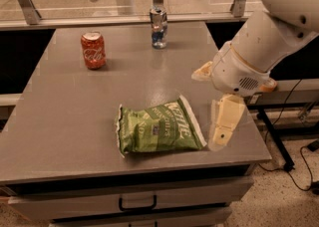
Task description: Move green jalapeno chip bag near coke can
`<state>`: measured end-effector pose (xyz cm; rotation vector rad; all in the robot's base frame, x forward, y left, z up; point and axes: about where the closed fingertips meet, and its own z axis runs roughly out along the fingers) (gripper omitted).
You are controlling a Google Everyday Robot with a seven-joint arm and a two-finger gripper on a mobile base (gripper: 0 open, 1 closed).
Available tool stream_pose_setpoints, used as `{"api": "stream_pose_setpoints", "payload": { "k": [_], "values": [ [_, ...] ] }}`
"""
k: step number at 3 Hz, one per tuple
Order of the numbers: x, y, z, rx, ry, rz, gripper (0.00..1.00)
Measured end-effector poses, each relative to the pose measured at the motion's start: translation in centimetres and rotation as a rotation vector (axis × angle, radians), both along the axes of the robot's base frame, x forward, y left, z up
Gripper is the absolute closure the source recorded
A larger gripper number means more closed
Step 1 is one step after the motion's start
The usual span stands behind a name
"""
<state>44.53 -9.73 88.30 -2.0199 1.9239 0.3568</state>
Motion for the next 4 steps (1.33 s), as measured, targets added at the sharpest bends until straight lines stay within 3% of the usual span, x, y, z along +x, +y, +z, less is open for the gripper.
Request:
{"api": "stream_pose_setpoints", "payload": {
  "k": [1, 2, 3, 4],
  "values": [
    [-1.8, 3.3, -1.3, 0.041, 0.034, 0.061, 0.00],
    [-2.9, 5.2, -2.9, 0.065, 0.063, 0.104, 0.18],
    [-3.1, 6.2, -3.8, 0.084, 0.075, 0.138, 0.49],
    [-2.4, 6.5, -3.6, 0.100, 0.064, 0.139, 0.73]
  ]
}}
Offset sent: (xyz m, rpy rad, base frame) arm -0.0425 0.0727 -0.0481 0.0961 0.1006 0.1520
